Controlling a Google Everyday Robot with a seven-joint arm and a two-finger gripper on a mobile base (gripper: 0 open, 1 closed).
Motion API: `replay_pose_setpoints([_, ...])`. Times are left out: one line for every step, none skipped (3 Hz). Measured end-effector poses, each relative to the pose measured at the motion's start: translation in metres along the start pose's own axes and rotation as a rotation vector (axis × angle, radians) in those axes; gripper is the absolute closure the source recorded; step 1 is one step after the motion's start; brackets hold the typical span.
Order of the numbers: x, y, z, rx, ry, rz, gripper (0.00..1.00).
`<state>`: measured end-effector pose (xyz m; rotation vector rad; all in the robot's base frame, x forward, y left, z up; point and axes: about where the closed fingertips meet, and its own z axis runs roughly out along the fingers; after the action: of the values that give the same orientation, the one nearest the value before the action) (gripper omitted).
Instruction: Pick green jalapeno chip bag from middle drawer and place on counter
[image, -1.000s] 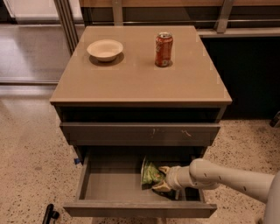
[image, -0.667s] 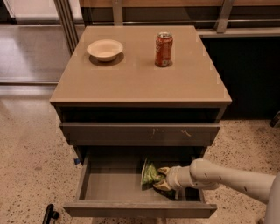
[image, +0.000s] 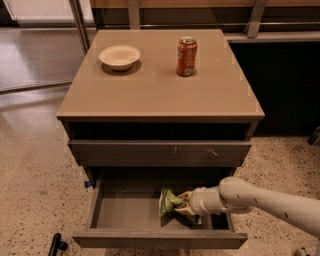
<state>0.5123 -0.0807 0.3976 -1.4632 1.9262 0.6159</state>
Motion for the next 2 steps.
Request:
replay_pose_setpoints([-0.038,0.014,-0.024,-0.082,-0.049,-0.004,1.00])
replay_pose_setpoints([-0.075,0.035,-0.052,-0.172,-0.069,-0.001,1.00])
